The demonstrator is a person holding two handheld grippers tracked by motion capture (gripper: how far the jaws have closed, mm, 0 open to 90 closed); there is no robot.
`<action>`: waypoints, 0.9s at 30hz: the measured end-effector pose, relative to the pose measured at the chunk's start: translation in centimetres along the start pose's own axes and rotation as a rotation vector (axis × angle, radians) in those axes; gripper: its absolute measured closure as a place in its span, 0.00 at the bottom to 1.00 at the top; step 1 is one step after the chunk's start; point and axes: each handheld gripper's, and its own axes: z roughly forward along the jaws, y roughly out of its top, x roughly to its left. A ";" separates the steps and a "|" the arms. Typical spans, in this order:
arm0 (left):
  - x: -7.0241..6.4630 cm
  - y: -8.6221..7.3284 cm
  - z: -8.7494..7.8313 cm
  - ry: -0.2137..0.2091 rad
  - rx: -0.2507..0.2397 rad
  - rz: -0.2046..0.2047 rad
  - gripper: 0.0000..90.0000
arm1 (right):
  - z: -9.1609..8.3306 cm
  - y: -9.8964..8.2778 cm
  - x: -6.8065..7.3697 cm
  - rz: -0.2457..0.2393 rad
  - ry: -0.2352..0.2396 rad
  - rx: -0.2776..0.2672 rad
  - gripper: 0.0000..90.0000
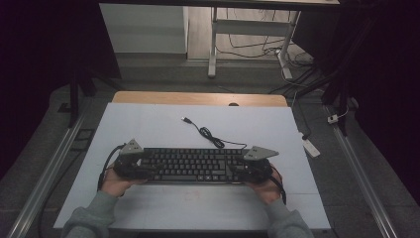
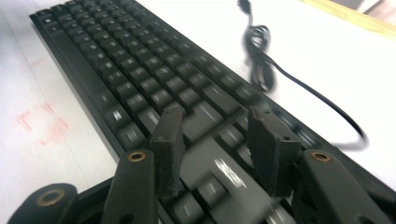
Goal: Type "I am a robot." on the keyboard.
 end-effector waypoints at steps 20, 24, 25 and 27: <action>-0.1 -3.6 -1.7 0.023 -0.013 -0.004 0.31 | -5.6 -5.2 -1.9 0.054 -0.068 -0.018 0.60; -0.1 -3.5 -1.8 0.024 -0.015 0.000 0.31 | -5.6 -5.2 -1.9 0.049 -0.070 -0.015 0.60; -0.1 -3.5 -1.8 0.024 -0.015 0.003 0.31 | -5.6 -5.2 -1.9 0.043 -0.072 -0.015 0.60; -0.1 -3.5 -1.8 0.023 -0.015 0.006 0.31 | -5.6 -5.2 -2.0 0.044 -0.073 -0.018 0.60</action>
